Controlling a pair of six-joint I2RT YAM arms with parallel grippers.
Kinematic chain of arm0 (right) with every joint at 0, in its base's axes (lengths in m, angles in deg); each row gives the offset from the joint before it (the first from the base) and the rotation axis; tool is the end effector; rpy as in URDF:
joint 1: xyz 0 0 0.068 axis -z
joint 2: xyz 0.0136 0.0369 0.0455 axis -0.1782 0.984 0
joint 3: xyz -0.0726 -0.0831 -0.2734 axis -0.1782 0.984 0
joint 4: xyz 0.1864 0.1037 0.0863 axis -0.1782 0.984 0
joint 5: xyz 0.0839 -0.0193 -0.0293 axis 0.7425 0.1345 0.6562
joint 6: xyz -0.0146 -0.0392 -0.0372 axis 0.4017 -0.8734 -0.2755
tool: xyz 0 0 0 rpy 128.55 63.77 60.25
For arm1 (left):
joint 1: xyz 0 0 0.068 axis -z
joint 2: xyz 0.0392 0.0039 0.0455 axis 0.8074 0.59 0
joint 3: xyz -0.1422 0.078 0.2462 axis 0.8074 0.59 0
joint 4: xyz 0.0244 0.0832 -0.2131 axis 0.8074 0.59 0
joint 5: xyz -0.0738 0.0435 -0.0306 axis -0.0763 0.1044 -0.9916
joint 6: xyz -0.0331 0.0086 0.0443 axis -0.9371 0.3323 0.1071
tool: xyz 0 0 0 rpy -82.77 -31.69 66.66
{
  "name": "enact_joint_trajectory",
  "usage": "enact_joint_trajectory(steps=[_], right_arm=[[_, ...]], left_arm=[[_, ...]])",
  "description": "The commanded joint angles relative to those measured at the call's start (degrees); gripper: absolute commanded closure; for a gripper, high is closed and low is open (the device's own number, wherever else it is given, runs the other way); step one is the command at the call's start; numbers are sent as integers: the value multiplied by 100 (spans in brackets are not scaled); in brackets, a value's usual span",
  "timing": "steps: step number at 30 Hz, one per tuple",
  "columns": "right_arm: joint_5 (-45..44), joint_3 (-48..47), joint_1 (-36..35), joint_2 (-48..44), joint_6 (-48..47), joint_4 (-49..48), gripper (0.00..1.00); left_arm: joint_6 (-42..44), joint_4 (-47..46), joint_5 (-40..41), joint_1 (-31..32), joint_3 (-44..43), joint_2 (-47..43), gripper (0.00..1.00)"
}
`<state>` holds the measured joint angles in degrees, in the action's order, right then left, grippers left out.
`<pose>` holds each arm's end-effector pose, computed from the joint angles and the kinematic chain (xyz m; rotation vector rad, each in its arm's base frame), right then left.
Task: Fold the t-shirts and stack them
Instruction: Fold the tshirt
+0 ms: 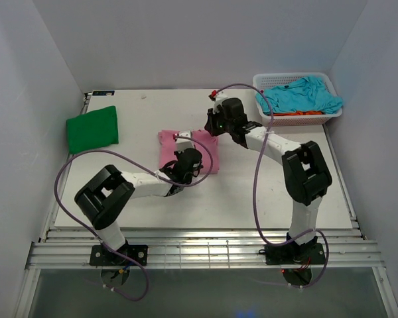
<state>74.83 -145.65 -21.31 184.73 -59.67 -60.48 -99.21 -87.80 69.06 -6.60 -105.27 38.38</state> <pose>0.3720 0.2335 0.2665 -0.4888 2.0358 0.5400 0.2348 -0.2213 0.2083 -0.1635 2.0337 -0.2656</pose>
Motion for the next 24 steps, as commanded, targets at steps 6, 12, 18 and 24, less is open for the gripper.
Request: enact_joint_trajectory(steps=[6, 12, 18, 24], right_arm=[[492, 327, -24, -722, -19, -792, 92], [887, 337, -33, -433, 122, -810, 92], [1054, 47, -24, 42, 166, -775, 92], [1099, -357, -33, 446, 184, -617, 92]], left_arm=[[1117, -69, 152, -487, -1165, 140, 100], [1030, -69, 2, -1023, -1033, 536, 100], [1082, -324, -86, -1331, -875, 738, 100], [1223, -455, -138, -1463, -1024, 826, 100]])
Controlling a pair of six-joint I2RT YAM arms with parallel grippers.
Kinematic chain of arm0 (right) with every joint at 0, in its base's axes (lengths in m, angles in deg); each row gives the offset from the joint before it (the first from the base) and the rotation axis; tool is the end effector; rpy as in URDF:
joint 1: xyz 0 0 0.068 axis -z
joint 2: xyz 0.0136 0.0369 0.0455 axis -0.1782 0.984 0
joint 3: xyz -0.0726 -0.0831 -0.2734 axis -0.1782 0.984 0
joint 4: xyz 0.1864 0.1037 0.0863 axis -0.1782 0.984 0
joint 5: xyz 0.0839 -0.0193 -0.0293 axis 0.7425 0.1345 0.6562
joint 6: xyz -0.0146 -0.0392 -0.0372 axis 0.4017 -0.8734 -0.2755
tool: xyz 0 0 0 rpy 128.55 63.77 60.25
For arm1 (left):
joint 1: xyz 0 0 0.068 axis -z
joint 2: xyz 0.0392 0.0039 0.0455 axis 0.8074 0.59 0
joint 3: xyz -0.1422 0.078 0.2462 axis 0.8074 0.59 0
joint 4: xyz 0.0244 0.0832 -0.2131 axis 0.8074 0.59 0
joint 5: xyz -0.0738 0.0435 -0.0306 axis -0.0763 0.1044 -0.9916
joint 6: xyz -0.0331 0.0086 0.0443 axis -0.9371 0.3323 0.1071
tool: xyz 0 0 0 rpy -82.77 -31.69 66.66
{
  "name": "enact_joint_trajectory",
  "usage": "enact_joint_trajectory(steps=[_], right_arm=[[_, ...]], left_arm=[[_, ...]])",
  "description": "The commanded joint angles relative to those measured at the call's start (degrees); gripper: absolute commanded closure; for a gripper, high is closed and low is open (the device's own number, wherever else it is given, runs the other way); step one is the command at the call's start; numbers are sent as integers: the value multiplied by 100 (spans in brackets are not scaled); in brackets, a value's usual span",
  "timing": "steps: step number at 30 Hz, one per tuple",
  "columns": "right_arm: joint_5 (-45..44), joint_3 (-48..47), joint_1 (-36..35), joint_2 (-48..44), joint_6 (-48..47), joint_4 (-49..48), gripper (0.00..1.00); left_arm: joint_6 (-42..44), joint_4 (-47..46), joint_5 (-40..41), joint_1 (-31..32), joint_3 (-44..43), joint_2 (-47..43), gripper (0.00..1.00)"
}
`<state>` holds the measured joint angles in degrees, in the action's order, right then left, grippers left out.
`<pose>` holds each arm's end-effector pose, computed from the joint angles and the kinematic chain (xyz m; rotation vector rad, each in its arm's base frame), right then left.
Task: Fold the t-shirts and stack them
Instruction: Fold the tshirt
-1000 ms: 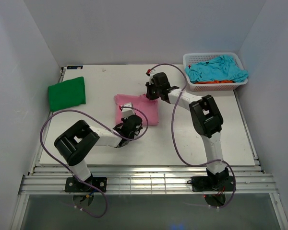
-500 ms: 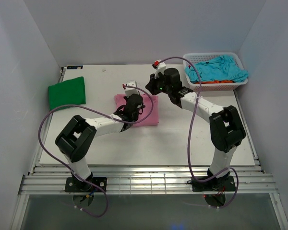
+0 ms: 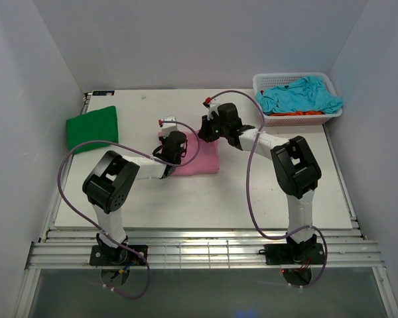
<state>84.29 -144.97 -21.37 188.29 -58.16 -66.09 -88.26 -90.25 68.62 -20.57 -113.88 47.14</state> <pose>0.3782 0.2451 0.2467 -0.5683 2.0100 0.7271 0.3187 -0.1829 0.2024 -0.2243 1.9889 -0.0250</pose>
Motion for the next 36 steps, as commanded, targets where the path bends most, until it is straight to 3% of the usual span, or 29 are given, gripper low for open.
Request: enact_joint_trajectory(steps=[1, 13, 36], right_arm=[[152, -469, -18, 134, 41, -46, 92], [-32, -1076, 17, 776, -38, 306, 92], [-489, -812, 298, 1049, 6, 499, 92]], left_arm=[[154, -246, -104, -76, -189, -33, 100], [409, -466, -235, -339, -567, 292, 100], [260, -457, -455, -840, -524, 881, 100]])
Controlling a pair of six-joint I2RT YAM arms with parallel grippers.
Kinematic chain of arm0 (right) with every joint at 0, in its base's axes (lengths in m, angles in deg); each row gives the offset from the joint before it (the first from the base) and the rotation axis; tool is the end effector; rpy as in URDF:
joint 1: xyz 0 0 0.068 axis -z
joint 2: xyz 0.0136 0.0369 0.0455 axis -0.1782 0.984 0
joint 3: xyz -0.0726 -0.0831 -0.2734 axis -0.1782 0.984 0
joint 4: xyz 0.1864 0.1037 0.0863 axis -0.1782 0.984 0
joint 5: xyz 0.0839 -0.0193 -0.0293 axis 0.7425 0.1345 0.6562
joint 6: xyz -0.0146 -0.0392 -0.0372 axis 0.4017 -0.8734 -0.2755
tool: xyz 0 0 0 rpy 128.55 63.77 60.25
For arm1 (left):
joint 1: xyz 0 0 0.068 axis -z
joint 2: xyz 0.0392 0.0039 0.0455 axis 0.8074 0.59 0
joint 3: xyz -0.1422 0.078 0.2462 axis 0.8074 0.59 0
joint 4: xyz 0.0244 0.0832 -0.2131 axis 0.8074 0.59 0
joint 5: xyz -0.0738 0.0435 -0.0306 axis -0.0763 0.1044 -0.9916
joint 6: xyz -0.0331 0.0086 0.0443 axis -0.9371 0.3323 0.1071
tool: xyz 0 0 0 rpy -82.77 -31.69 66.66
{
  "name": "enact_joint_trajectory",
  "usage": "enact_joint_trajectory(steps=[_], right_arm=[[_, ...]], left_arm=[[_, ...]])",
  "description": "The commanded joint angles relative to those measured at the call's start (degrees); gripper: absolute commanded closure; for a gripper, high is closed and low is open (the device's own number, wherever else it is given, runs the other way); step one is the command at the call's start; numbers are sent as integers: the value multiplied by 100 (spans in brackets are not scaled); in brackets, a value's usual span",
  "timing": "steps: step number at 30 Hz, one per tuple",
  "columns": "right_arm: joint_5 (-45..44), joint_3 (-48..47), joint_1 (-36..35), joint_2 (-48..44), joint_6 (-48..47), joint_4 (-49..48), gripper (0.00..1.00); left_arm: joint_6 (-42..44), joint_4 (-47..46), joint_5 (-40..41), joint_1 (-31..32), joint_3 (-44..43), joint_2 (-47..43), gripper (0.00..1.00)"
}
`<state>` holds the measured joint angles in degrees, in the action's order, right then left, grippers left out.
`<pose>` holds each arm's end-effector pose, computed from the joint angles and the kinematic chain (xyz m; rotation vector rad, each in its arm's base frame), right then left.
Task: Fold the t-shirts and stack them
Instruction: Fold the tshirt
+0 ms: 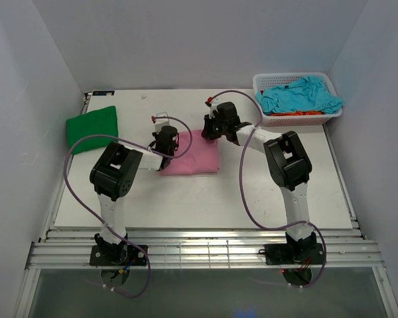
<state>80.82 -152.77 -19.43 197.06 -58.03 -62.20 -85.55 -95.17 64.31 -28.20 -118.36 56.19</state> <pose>0.4157 0.2463 0.2126 -0.4986 2.1072 0.6323 0.3686 -0.1554 0.1725 -0.2689 2.0010 0.0144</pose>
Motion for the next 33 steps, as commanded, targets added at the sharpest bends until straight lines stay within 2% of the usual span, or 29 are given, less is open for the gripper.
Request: enact_joint_trajectory(steps=[1, 12, 22, 25, 28, 29, 31, 33], right_arm=[[-168, -49, 121, 190, 11, 136, 92], [-379, -252, 341, 506, 186, 927, 92], [-941, 354, 456, 76, 152, 910, 92], [-898, 424, 464, -64, 72, 665, 87], [-696, 486, 464, -257, 11, 191, 73], [-661, 591, 464, -484, 2, 76, 66], [-643, 706, 464, -871, -77, -187, 61], [-617, 855, 464, -1144, -199, -285, 55]], left_arm=[[-11, 35, -25, -86, -76, -15, 100], [-20, 52, -51, -113, -32, 47, 100], [-2, 123, 72, -209, 47, -59, 100], [50, 114, 168, -218, -153, -146, 100], [383, 131, 204, -218, -470, -392, 100], [471, 140, 221, -218, -680, -497, 97], [621, 228, 256, -218, -796, -901, 91], [665, 376, 239, -218, -779, -1435, 63]])
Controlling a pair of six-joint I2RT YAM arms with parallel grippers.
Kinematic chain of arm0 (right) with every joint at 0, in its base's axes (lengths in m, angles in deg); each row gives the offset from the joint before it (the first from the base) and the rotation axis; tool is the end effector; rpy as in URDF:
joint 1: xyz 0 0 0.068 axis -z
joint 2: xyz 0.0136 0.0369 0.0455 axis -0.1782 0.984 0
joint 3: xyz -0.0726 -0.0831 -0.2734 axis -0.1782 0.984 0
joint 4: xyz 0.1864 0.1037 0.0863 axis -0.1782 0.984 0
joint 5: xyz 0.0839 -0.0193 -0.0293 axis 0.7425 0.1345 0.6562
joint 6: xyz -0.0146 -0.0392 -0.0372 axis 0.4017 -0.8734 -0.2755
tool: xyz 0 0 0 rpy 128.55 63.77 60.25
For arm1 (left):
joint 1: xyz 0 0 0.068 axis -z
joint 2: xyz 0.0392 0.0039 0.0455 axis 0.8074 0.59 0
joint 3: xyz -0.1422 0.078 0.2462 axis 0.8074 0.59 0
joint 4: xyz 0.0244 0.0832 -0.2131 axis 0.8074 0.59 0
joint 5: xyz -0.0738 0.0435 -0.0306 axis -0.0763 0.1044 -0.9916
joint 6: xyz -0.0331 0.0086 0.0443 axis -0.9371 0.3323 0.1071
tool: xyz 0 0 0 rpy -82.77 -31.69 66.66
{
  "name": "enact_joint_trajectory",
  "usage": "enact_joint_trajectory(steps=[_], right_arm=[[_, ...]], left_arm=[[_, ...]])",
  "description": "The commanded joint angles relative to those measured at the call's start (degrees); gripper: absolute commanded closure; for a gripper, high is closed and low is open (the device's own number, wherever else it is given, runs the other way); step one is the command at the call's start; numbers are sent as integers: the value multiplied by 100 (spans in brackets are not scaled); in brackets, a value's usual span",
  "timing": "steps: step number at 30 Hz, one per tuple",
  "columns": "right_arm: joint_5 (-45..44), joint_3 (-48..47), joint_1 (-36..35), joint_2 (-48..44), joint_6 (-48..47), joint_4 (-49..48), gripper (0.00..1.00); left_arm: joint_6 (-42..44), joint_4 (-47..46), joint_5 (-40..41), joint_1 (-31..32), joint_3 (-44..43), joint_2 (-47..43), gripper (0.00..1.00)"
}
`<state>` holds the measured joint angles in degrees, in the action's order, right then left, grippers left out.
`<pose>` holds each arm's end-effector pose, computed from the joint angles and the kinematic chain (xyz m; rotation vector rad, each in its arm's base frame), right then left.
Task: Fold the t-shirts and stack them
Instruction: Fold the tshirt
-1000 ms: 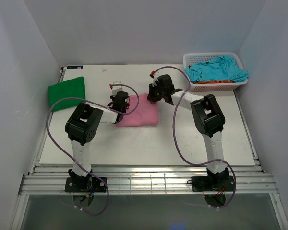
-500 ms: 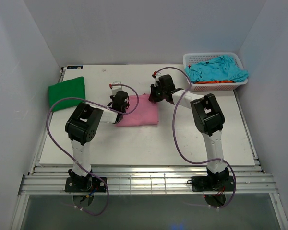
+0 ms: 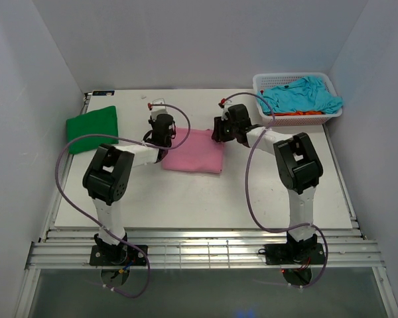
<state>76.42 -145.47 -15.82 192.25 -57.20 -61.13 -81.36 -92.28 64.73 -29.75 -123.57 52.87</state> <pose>0.4071 0.2050 0.2105 -0.3727 2.1837 0.5114 0.3814 -0.1490 0.2146 -0.2523 1.9186 0.0341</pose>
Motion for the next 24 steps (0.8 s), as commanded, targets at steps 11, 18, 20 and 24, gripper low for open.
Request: enact_joint_trajectory(steps=[11, 18, 20, 24], right_arm=[[605, 1022, -45, -2141, -406, -279, 45], [834, 1330, -353, -2089, -231, -533, 54], [886, 1286, -467, -1975, -204, -533, 80], [1027, 1102, -643, -1606, -169, -489, 92]], left_arm=[[-739, 1197, -1189, -352, 1112, -2416, 20], [-949, 873, -2983, -994, 1296, -1783, 21], [-967, 592, -3368, -1117, 1507, -1809, 21], [-984, 529, -3765, -1276, 1526, -1713, 22]])
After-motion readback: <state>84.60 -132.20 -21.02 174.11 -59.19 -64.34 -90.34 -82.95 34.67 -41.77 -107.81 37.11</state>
